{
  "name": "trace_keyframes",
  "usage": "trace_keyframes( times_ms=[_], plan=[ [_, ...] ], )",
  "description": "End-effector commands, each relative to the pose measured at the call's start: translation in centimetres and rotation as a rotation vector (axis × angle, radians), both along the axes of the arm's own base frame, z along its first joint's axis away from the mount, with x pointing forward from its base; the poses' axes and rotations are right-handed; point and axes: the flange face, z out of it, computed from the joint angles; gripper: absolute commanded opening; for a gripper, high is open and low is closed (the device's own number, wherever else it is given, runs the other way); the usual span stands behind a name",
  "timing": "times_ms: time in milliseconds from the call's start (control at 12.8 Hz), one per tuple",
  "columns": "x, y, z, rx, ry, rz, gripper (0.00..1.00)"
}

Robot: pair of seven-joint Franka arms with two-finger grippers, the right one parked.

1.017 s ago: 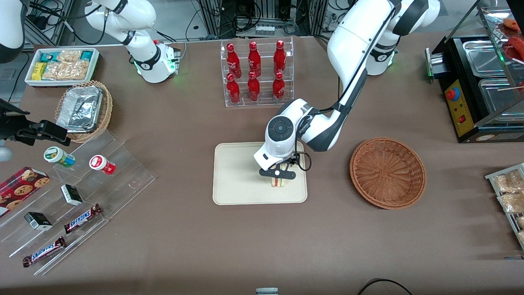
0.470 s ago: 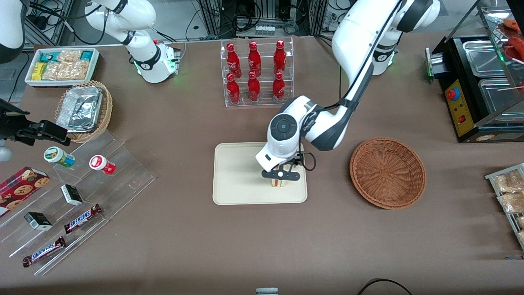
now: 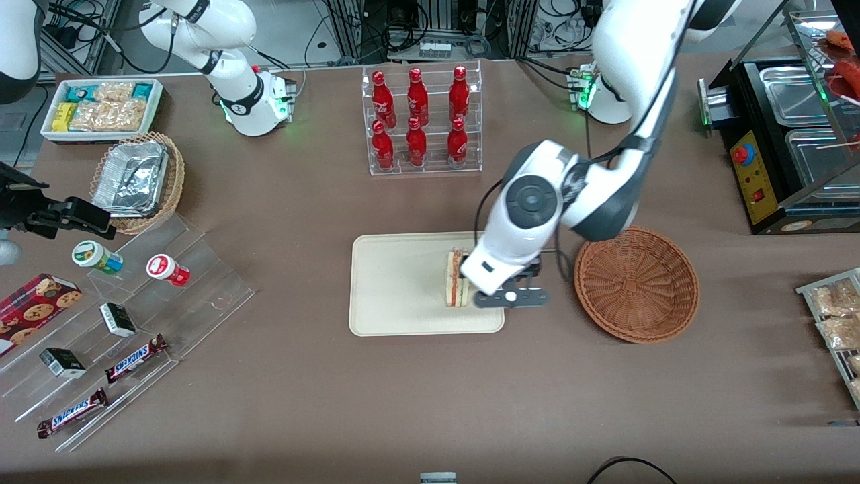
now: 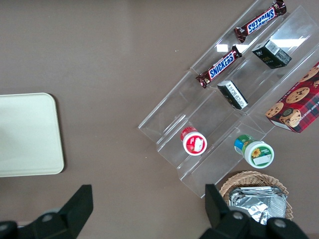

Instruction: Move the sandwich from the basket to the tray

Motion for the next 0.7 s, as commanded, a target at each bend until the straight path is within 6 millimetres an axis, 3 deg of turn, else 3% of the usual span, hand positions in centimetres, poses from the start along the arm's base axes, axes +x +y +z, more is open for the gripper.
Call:
trace_keyframes(
  times_ms=[0, 313, 626],
  plan=[
    [1.3, 4.9, 4.2, -0.004, 0.033, -0.058, 1.0],
    [3.2, 16.5, 8.9, -0.012, 0.088, -0.014, 1.0],
    [1.8, 24.1, 13.0, -0.014, 0.149, -0.008, 1.0]
  ],
)
